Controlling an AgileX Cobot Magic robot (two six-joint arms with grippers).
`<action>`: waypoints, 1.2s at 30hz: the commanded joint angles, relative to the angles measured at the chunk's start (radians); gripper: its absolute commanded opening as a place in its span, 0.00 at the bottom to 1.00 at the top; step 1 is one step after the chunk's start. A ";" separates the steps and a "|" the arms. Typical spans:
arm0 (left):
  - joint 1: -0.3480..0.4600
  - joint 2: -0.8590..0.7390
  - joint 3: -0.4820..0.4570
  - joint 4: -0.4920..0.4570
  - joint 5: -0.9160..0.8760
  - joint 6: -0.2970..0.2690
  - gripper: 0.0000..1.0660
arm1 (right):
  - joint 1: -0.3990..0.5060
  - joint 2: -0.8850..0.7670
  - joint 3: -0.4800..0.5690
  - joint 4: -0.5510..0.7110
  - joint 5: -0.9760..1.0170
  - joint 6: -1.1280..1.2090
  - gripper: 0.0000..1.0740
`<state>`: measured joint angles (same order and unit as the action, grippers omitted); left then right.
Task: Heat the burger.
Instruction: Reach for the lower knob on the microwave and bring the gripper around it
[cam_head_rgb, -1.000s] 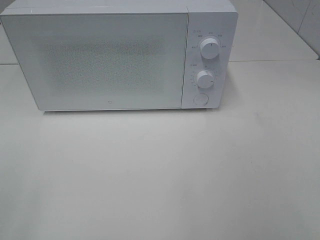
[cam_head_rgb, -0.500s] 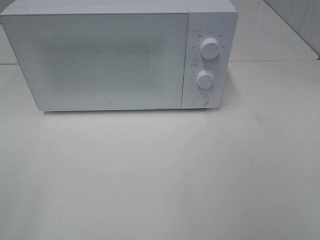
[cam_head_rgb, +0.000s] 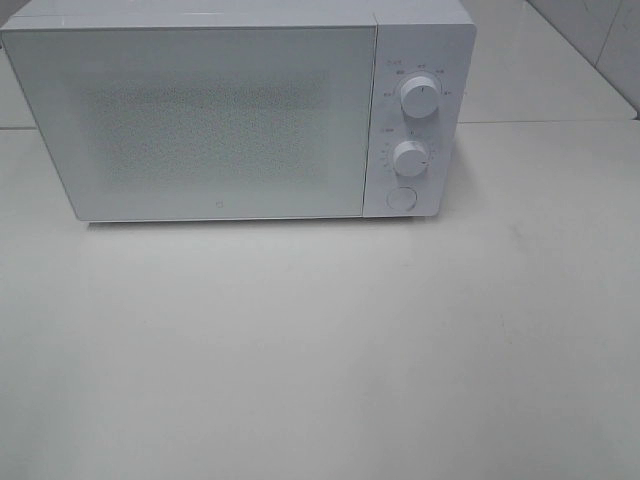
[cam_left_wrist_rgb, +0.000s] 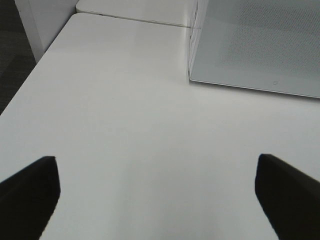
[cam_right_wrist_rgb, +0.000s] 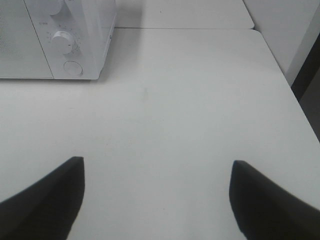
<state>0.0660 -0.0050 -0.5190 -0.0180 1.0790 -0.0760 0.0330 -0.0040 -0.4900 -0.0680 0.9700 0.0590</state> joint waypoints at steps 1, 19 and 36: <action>0.002 -0.023 0.003 -0.008 -0.013 0.000 0.92 | -0.005 -0.027 0.002 -0.001 -0.008 0.009 0.71; 0.002 -0.023 0.003 -0.055 -0.011 0.114 0.92 | -0.004 0.074 -0.055 0.015 -0.153 0.017 0.71; 0.002 -0.023 0.003 -0.055 -0.011 0.114 0.92 | -0.004 0.265 -0.047 0.026 -0.513 0.048 0.71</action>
<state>0.0660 -0.0050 -0.5190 -0.0650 1.0780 0.0360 0.0330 0.2600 -0.5340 -0.0470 0.4820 0.0960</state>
